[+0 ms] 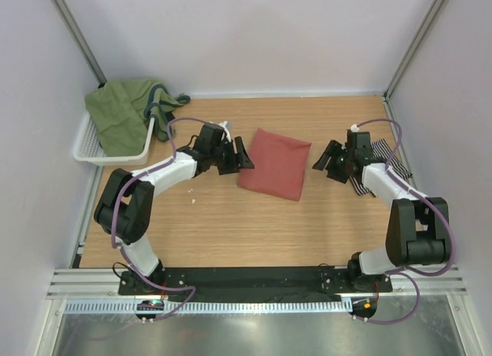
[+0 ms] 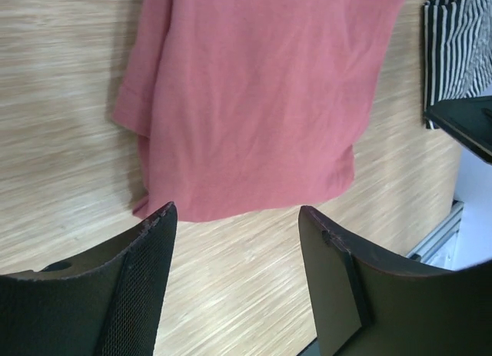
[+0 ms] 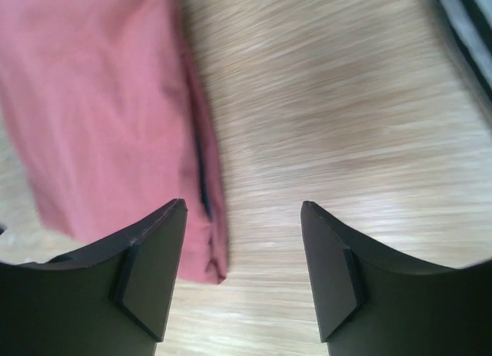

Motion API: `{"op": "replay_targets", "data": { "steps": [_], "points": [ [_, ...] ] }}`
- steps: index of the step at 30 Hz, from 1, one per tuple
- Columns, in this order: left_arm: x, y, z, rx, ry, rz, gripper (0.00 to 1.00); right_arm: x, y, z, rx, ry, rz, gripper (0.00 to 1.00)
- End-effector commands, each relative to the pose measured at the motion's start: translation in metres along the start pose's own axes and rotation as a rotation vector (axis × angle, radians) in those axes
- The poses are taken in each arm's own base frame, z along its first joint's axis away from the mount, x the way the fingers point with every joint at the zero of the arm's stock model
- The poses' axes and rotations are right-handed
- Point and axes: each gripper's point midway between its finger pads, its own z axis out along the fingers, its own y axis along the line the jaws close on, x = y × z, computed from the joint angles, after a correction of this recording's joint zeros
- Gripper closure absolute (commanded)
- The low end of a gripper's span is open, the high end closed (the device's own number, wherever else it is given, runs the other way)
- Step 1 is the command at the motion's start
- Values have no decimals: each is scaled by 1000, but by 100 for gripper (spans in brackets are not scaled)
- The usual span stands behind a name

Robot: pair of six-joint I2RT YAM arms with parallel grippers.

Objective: Fold and stack the tank tops
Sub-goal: Neatly place the folded tank top to the corner

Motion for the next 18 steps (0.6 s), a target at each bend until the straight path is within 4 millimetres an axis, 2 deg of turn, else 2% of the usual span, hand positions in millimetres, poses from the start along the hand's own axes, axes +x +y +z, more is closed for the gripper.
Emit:
{"op": "replay_targets", "data": {
  "steps": [1,2,3,9,10,11,13,14,16,17,18],
  "points": [
    [-5,11,-8,-82,-12,35,34,-30,-23,-16,179,-129,-18,32],
    [-7,11,-9,-82,-20,39,34,-40,-30,-22,228,-177,-13,24],
    [-7,9,-11,-81,-24,41,34,-43,-36,-25,264,-199,13,21],
    [-10,0,-23,-73,-63,81,32,-75,-69,-37,439,-317,118,18],
    [-9,1,-25,-74,-64,82,32,-80,-69,-36,448,-322,126,18],
    [-8,1,-26,-73,-62,86,32,-94,-63,-39,451,-345,131,19],
    [-7,-1,-30,-63,-64,90,32,-96,-66,-25,486,-304,148,20],
    [-5,0,-31,-63,-60,91,32,-110,-59,-26,489,-305,157,21],
    [-5,-1,-35,-58,-65,101,33,-116,-67,-13,549,-279,171,22],
    [-4,-2,-36,-56,-65,104,33,-133,-58,-14,540,-307,174,23],
    [-2,1,-37,-61,-62,103,33,-137,-61,-13,572,-306,173,24]
  ]
}}
